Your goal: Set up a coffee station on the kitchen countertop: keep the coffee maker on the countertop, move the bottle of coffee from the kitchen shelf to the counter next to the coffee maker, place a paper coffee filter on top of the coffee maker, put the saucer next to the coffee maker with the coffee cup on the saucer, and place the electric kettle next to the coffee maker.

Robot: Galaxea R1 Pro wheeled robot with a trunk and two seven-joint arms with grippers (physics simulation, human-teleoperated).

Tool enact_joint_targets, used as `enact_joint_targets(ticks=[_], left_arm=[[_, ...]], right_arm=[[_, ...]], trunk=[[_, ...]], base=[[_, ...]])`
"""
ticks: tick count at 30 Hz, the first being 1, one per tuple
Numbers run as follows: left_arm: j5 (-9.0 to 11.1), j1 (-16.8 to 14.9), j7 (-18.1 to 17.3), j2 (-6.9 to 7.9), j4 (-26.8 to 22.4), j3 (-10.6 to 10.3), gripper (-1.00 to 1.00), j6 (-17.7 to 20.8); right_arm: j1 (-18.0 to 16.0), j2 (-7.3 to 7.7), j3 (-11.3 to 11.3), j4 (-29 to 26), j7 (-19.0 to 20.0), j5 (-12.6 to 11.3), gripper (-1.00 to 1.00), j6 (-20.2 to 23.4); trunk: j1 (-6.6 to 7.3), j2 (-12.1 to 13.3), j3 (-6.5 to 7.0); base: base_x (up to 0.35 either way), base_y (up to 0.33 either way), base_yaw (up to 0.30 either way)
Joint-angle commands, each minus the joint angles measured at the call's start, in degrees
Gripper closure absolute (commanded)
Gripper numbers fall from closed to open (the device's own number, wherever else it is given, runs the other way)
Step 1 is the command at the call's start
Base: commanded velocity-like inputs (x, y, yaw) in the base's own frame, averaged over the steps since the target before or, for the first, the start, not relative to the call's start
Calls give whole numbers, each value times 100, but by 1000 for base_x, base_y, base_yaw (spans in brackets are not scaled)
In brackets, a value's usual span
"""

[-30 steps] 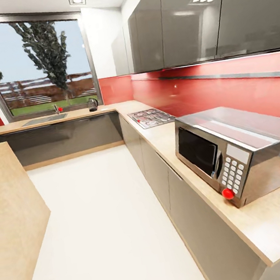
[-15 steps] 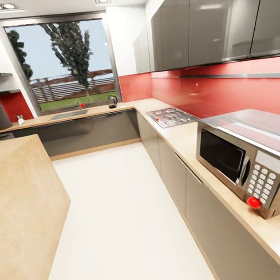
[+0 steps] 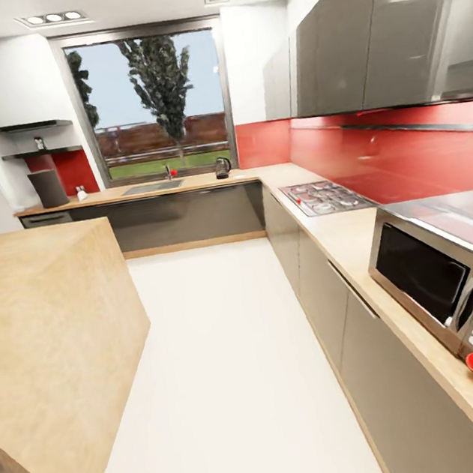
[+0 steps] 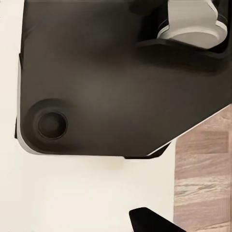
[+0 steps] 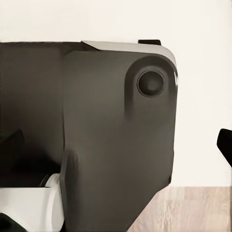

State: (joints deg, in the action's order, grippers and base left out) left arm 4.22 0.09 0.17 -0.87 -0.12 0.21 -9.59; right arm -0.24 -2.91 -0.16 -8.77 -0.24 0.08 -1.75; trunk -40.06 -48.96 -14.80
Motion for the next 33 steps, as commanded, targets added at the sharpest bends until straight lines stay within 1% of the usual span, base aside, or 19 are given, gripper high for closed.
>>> enact_joint_targets(ticks=[1,11,25,33], left_arm=[[44,0,1,-1,-1,-3,-100,-16],[44,0,1,-1,-1,-3,-100,-17],[44,0,1,-1,-3,-3,-100,-17],[44,0,1,-1,-3,-11,-100,-17]], right_arm=[[-3,-3,-2,3,-2,1,-100,-18],[-3,-16,-2,-1,-2,-8,-100,-18],[-3,-17,-2,-2,0,0,-100,-18],[-3,-17,-2,0,4,-4,-100,-18]], trunk=[[22,37,13],[241,438,213],[549,1000,468],[725,1320,649]], base=[[0,0,281],[0,0,271],[0,0,32],[0,0,147]])
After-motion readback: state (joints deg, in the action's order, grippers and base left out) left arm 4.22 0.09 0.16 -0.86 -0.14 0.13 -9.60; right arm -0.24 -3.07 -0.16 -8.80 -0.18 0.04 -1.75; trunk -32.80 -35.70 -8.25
